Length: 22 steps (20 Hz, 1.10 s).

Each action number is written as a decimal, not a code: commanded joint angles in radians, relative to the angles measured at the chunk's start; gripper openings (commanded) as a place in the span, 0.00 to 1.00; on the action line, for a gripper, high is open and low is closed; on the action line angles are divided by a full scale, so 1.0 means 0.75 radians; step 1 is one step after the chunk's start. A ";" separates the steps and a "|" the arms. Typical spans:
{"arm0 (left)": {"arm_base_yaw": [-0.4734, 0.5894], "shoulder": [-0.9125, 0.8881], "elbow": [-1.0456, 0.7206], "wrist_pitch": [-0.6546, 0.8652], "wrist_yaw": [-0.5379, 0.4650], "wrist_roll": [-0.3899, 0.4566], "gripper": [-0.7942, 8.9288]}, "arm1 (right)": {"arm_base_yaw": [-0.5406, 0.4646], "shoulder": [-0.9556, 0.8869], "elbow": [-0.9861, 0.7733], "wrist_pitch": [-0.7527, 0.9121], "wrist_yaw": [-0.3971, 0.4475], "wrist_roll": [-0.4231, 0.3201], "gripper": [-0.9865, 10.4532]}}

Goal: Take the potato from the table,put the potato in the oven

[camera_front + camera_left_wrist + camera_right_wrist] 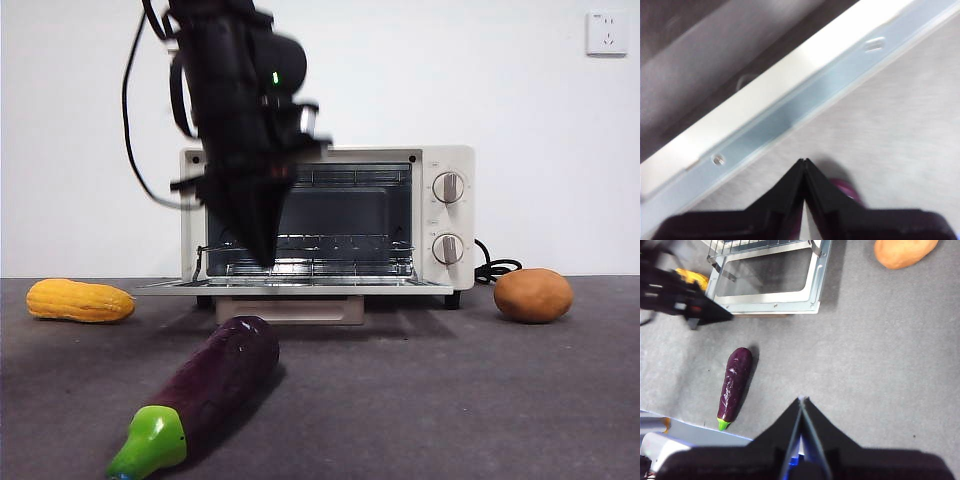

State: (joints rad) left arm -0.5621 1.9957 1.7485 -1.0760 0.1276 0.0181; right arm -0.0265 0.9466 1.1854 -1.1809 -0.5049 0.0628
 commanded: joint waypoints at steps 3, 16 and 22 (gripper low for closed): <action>-0.018 -0.243 -0.001 -0.011 0.043 0.008 0.08 | 0.001 0.076 0.009 0.058 0.001 0.051 0.26; -0.032 -1.042 -0.001 -0.217 -0.133 -0.076 0.08 | 0.002 0.723 0.009 0.698 0.220 0.862 0.53; -0.032 -1.283 -0.001 -0.320 -0.284 -0.151 0.08 | 0.022 0.991 0.009 0.995 0.244 1.330 0.52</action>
State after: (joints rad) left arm -0.5838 1.0351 1.7485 -1.3201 -0.0849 -0.0746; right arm -0.0162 1.6875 1.1873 -0.4404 -0.3214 0.9596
